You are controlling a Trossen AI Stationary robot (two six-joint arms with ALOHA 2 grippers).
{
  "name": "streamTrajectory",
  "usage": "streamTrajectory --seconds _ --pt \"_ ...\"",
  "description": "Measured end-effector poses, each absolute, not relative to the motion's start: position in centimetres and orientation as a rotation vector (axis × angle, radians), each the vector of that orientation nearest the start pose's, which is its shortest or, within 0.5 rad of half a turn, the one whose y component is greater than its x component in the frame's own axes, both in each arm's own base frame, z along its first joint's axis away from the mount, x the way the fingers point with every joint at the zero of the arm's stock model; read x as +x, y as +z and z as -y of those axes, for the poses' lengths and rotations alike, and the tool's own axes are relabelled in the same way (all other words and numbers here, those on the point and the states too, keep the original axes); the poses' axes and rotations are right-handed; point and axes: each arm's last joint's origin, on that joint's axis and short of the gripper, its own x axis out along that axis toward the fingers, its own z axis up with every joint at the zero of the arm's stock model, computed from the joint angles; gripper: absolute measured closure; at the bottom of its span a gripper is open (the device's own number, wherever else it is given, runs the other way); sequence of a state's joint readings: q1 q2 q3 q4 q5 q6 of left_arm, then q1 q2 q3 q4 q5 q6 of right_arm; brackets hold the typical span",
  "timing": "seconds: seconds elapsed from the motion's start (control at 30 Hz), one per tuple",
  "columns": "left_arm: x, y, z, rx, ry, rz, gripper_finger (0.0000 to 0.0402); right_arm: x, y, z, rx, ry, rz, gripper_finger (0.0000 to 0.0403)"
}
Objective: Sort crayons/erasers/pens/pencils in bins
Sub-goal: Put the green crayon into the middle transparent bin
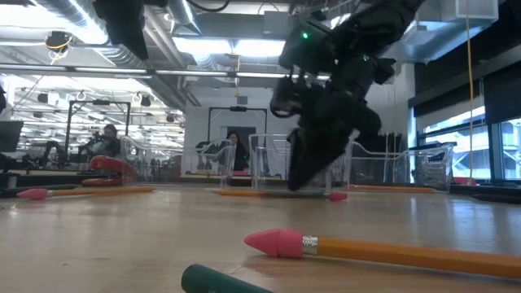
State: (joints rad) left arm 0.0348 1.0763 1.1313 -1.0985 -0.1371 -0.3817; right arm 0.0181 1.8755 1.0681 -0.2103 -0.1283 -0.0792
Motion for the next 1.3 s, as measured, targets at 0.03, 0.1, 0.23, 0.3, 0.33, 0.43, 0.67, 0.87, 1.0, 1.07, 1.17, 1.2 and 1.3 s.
streamTrajectory --seconds 0.03,0.1,0.23,0.3,0.33,0.43,0.67,0.87,1.0,1.07,1.17,1.2,1.3 --pt "18.4 32.6 -1.0 -0.291 0.353 -0.995 0.0401 36.4 14.0 -1.0 -0.016 0.173 -1.01 0.0392" --pt "18.2 32.8 -1.0 -0.279 0.346 -0.99 0.0401 36.8 14.6 -1.0 -0.004 0.165 -1.006 0.0397" --pt "18.2 32.8 -1.0 -0.239 0.327 -0.994 0.0401 37.5 15.9 -1.0 0.004 0.157 -0.99 0.0399" --pt "18.2 32.8 -1.0 -0.22 0.317 -0.997 0.0401 37.5 16.0 -1.0 0.016 0.151 -0.989 0.0396" --pt "18.2 32.8 -1.0 -0.213 0.313 -0.998 0.0401 37.5 16.0 -1.0 0.022 0.148 -0.99 0.0396" --pt "18.2 32.8 -1.0 -0.201 0.301 -1.001 0.0401 37.8 16.4 -1.0 0.007 0.155 -0.982 0.0399" --pt "17.9 33.0 -1.0 -0.2 0.295 -0.99 0.0401 38.5 17.9 -1.0 0.022 0.145 -0.961 0.0385" --pt "17.7 33.1 -1.0 -0.2 0.296 -0.981 0.0401 38.6 17.9 -0.6 0.0 0.092 -0.962 0.0343" --pt "17.7 33.1 -1.0 -0.198 0.301 -0.98 0.0401 38.7 17.4 -0.1 0.007 0.079 -0.976 0.0306" --pt "17.7 33.1 -1.0 -0.197 0.301 -0.98 0.0401 38.9 16.5 0.2 0.008 0.074 -0.996 0.0289" --pt "17.7 33.1 -1.0 -0.198 0.301 -0.98 0.0401 39.2 15.2 0.5 -0.015 0.082 -1.026 0.0271" --pt "17.7 33.1 -1.0 -0.198 0.302 -0.98 0.0401 39.2 14.8 0.5 -0.035 0.092 -1.033 0.0268" --pt "17.7 33.1 -1.0 -0.198 0.302 -0.98 0.0401 39.3 14.4 0.6 -0.107 0.1 -1.039 0.0265"
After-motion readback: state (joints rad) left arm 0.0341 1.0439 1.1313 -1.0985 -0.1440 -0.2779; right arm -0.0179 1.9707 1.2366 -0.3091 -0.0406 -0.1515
